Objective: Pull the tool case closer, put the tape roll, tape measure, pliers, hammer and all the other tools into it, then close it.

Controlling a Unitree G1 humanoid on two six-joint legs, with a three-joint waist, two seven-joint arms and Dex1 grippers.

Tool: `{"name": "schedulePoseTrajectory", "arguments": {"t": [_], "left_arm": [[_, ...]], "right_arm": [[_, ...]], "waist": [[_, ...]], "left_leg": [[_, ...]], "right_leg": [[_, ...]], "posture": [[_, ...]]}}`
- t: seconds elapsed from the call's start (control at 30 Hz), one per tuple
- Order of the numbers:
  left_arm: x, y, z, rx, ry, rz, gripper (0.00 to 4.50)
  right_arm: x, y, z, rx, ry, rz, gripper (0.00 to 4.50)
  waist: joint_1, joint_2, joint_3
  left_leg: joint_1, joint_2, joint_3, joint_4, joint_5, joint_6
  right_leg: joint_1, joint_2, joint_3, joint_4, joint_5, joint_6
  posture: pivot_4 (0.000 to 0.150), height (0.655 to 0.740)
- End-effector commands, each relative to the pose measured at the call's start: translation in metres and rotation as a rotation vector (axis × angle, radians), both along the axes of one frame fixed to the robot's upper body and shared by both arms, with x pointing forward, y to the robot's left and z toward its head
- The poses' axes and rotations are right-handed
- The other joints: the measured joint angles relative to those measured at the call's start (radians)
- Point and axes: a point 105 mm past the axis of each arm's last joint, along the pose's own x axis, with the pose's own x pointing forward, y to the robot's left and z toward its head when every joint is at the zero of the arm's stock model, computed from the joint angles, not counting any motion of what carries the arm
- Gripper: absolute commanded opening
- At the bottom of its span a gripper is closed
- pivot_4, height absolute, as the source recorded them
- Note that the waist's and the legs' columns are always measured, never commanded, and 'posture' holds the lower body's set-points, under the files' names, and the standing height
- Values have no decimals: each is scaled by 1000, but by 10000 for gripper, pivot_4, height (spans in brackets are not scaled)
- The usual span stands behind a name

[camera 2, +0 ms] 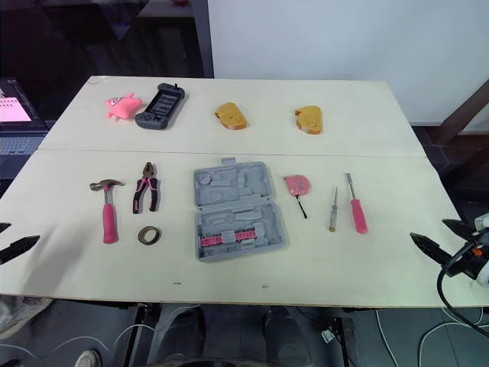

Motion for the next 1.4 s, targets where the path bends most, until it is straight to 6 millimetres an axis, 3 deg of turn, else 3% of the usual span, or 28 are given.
{"name": "schedulePoseTrajectory", "arguments": {"t": [0.03,0.3,0.43,0.53,0.63,0.7,0.77,0.87,1.03,1.1,1.2,1.4], "left_arm": [[0,6,14,67,-4,-13,44246],[5,4,17,45,-39,-5,44246],[16,-11,19,25,-72,-63,44246],[38,-52,24,-55,-141,-183,44246],[58,-115,18,-136,-167,-309,44246],[65,-152,8,-183,-147,-358,44246],[66,-190,0,-254,-117,-435,38822],[71,-229,-18,-279,-58,-481,25498],[95,-256,-48,-178,15,-442,29],[102,-264,-47,-170,5,-444,0],[107,-274,-53,-130,26,-470,0],[108,-281,-65,-61,85,-498,0]], "right_arm": [[-1,-1,3,-8,-19,-2,45000],[0,2,3,3,-20,0,45000],[8,20,10,17,-28,46,45000],[22,56,19,28,-36,136,45000],[39,105,23,6,-31,254,45000],[52,126,24,-6,-26,281,45000],[68,136,20,-32,-4,265,45000],[95,155,11,-61,25,260,36551],[131,190,-22,-215,131,334,10201],[143,197,-30,-271,146,352,223],[160,216,-43,-317,171,399,223],[175,238,-67,-411,220,473,223]], "waist": [[0,0,0],[0,0,0],[0,0,0],[1,2,0],[2,3,-1],[1,3,-1],[0,2,-1],[1,2,0],[1,2,0],[1,2,0],[0,2,0],[0,3,0]], "left_leg": [[0,0,0,0,0,0],[0,0,0,0,0,0],[0,0,0,0,0,0],[0,0,0,1,0,0],[0,0,0,3,1,-1],[0,0,-1,6,1,-1],[0,0,-2,10,0,0],[-1,0,-2,15,-1,1],[-1,0,-3,15,-1,2],[-1,0,-3,17,-1,2],[-1,0,-3,16,-1,2],[1,0,-3,15,-1,3]], "right_leg": [[0,0,0,0,0,0],[0,0,0,0,0,1],[0,0,0,0,0,1],[1,0,0,1,1,2],[2,0,0,3,2,3],[3,0,0,4,3,4],[4,1,0,4,3,5],[6,0,0,4,3,6],[6,1,0,4,4,6],[6,1,0,4,4,6],[6,1,-1,4,5,9],[8,1,-2,4,6,9]], "posture": [[1500,7395],[1500,7395],[1500,7395],[1500,7395],[1500,7395],[1500,7395],[1500,7395],[1500,7395],[1500,7395],[1500,7395],[1500,7395],[1500,7395]]}}
